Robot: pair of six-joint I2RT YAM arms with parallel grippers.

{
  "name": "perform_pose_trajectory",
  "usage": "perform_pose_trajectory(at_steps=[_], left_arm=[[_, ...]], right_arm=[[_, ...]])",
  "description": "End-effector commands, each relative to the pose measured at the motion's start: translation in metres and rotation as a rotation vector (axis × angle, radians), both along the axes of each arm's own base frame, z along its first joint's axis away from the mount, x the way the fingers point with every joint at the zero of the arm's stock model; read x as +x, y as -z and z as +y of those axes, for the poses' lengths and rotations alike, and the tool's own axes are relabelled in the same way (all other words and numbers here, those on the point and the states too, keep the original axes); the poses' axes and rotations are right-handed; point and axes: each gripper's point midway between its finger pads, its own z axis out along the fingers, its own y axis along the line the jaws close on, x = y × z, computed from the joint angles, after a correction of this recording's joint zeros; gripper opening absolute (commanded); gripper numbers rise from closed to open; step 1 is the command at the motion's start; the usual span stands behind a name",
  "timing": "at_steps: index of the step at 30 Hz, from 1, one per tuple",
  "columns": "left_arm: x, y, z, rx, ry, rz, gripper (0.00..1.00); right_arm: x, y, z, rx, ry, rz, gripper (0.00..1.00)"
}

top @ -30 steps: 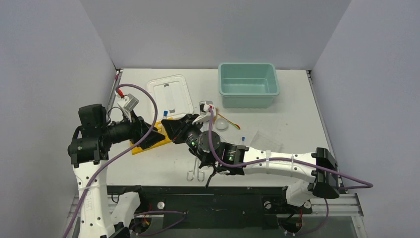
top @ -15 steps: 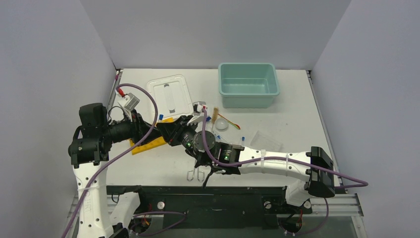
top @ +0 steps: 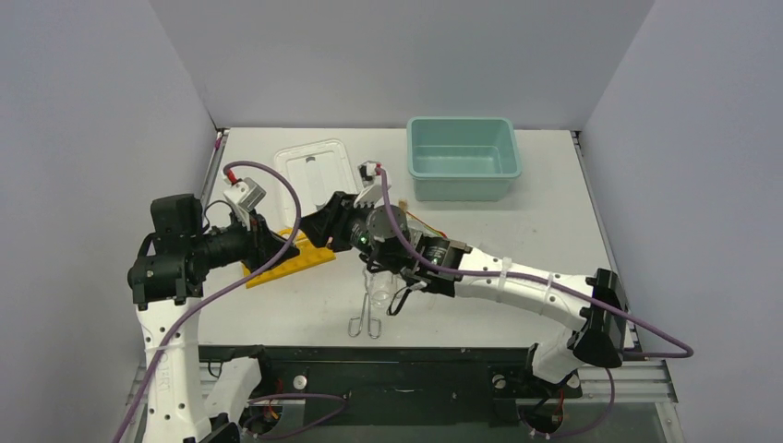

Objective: Organize the chemistry lab equipment
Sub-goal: Insert the test tube into the slot of the test tube rack.

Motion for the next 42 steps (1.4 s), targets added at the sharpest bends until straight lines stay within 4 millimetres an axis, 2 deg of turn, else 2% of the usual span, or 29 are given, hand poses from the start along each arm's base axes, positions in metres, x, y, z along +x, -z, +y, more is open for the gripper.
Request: perform_pose_trajectory(at_steps=[1,8,10,13,25,33,42], left_arm=[[-0.002,-0.008,0.003,0.063,0.024,-0.073,0.03],[-0.008,-0.007,0.003,0.105,0.059,-0.115,0.03],[-0.011,-0.006,0.003,0.118,0.072,-0.113,0.03],[-0.014,-0.002,0.004,0.136,0.080,-0.105,0.03],[-0.017,0.003,0.003,0.156,0.096,-0.112,0.03],[-0.020,0.008,0.002,0.170,0.107,-0.110,0.03],[-0.020,0.014,0.004,0.193,0.108,-0.109,0.03]], right_arm=[[-0.003,-0.022,-0.022,-0.044,-0.142,0.046,0.42],[-0.014,-0.014,-0.022,-0.100,-0.330,0.102,0.42],[-0.016,-0.021,-0.020,-0.091,-0.374,0.100,0.42],[-0.022,-0.021,-0.016,-0.108,-0.431,0.103,0.43],[-0.019,-0.010,-0.002,-0.131,-0.456,0.144,0.42],[-0.015,-0.009,0.005,-0.124,-0.450,0.154,0.32],[-0.015,-0.003,0.004,-0.136,-0.448,0.164,0.21]])
